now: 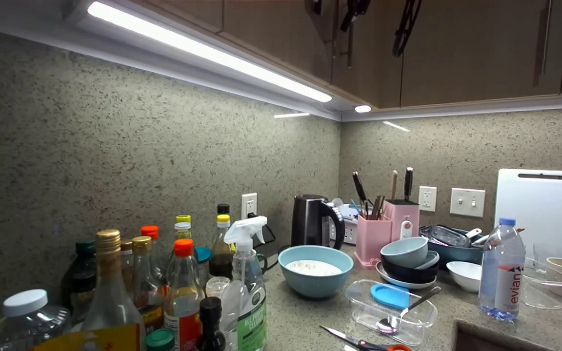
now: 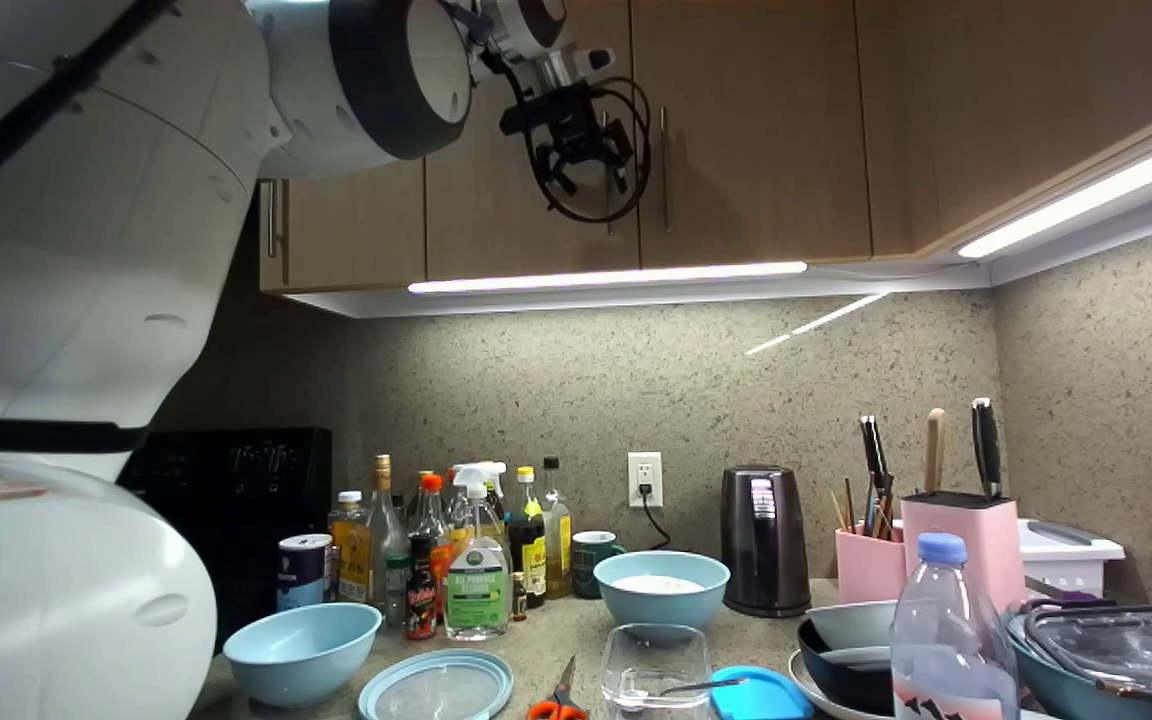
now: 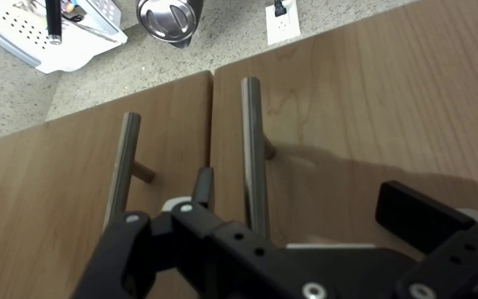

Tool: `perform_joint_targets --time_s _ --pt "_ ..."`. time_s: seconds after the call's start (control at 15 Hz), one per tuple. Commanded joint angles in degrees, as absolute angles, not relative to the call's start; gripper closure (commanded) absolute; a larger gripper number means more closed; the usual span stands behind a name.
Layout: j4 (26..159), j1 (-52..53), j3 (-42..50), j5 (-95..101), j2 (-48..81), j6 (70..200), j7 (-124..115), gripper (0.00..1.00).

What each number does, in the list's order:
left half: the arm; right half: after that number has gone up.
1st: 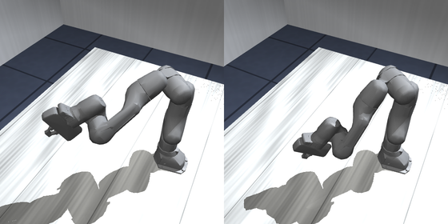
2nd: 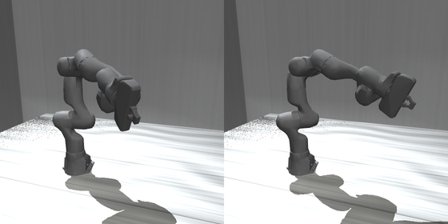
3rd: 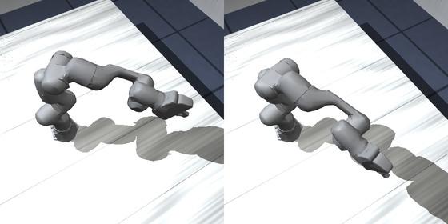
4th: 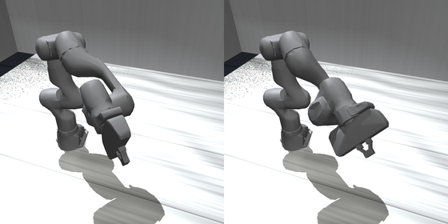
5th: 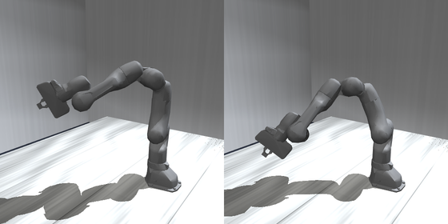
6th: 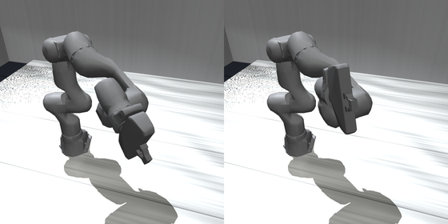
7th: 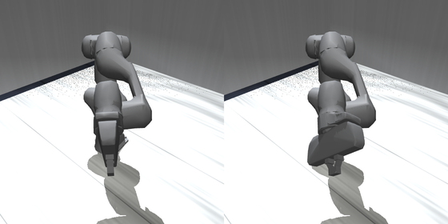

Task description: Open the left door of the drawer.

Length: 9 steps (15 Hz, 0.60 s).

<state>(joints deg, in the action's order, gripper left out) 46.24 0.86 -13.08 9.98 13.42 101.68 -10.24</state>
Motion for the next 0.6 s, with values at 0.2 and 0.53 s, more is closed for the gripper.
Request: perform_joint_targets --time_s 0.2,0.53 --pt "42.2 -1.3 -14.0 1.3 16.4 99.8 -3.9 0.47" --pt "41.2 -2.0 -13.9 1.0 16.6 99.4 -3.6 0.78"
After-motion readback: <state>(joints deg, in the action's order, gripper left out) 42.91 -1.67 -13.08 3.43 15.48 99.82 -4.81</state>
